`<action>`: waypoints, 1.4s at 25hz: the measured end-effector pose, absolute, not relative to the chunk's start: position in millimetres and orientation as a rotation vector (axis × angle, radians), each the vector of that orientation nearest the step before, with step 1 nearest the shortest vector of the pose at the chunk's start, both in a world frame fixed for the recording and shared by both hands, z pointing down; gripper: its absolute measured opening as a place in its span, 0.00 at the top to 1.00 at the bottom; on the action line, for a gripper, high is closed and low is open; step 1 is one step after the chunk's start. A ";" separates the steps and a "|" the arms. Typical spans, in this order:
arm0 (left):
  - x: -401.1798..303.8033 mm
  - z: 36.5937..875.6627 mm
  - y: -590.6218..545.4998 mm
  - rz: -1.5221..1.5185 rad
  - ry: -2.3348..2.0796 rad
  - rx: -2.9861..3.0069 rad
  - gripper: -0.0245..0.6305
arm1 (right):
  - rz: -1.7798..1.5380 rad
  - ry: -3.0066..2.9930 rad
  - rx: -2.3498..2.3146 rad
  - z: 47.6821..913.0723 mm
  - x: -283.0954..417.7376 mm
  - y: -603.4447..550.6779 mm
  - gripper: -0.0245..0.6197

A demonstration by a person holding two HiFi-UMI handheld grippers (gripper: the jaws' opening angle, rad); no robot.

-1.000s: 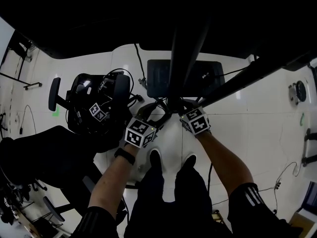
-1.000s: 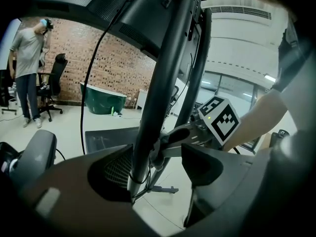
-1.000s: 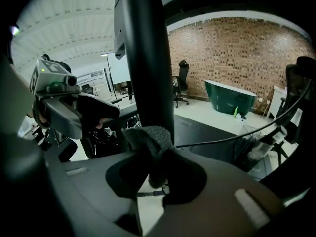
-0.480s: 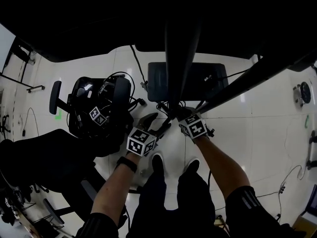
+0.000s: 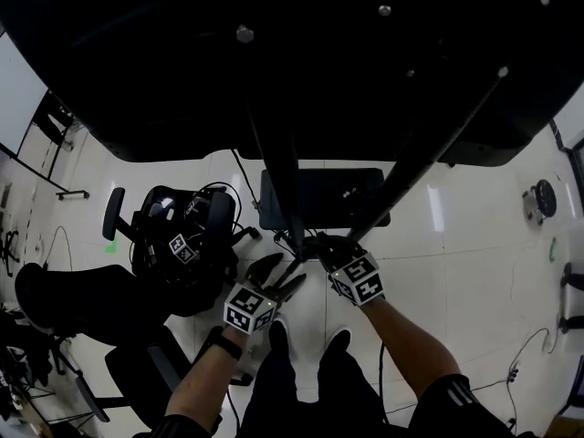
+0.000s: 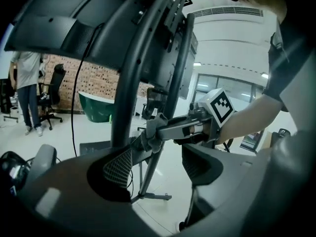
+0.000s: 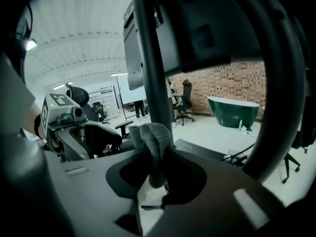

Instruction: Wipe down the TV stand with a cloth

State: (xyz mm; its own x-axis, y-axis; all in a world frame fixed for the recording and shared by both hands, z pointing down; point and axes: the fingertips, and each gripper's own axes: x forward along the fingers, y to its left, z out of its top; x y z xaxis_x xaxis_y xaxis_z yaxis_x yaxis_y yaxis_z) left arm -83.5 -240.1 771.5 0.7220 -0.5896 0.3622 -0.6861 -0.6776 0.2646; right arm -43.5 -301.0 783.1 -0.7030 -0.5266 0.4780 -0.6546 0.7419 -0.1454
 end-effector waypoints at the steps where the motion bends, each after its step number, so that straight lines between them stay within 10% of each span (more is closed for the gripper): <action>1: -77.6 752.8 -239.8 0.335 -0.995 2.570 0.45 | 0.418 -2.561 0.908 761.4 -38.4 -299.8 0.85; 19: 22.1 416.0 -188.5 0.040 -1.104 3.058 0.45 | -0.133 -2.875 0.941 397.0 71.7 -254.3 0.85; 35: 39.9 284.3 -151.5 -0.186 -0.897 3.333 0.45 | -0.499 -2.810 1.155 238.1 99.8 -244.1 0.85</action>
